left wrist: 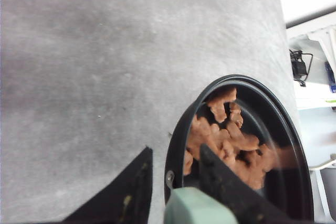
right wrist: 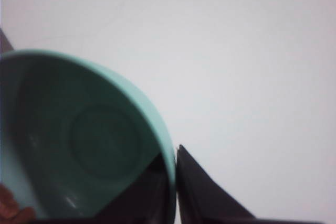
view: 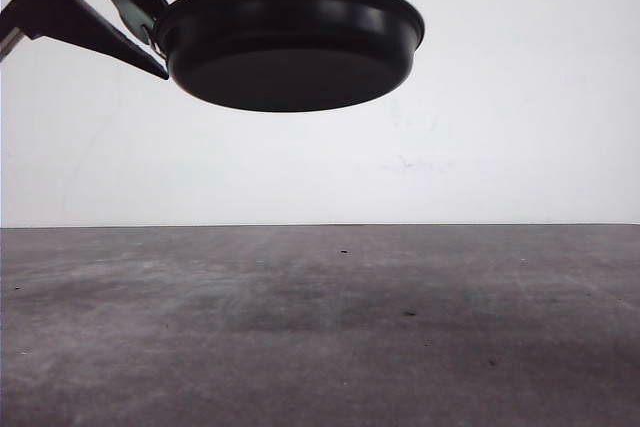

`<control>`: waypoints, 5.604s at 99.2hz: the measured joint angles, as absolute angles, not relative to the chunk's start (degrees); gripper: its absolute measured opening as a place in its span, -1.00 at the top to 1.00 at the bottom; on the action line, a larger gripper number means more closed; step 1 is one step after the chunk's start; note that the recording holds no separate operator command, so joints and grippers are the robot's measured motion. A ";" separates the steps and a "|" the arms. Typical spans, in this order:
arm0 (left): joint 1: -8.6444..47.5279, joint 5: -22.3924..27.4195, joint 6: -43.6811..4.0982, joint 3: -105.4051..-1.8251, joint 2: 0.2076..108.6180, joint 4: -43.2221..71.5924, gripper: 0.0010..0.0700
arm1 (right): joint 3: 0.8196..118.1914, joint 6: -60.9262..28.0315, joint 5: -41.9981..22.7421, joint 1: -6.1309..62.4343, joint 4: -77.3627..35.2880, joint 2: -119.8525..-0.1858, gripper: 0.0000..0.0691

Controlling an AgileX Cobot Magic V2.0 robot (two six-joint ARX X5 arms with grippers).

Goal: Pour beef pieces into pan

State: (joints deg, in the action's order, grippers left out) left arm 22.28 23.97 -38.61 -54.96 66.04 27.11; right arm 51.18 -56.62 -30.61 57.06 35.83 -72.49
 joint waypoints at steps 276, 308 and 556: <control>21.89 17.47 -28.47 -55.02 67.48 21.37 0.65 | 60.07 16.25 6.04 5.74 -35.90 -60.49 0.11; 21.87 17.37 -26.13 -55.02 81.12 15.49 0.65 | 60.16 13.39 6.04 13.89 -39.33 -45.80 0.95; 5.10 2.70 -14.61 -48.07 35.55 30.22 0.99 | 39.97 1.34 -3.01 17.91 -9.41 -31.88 0.96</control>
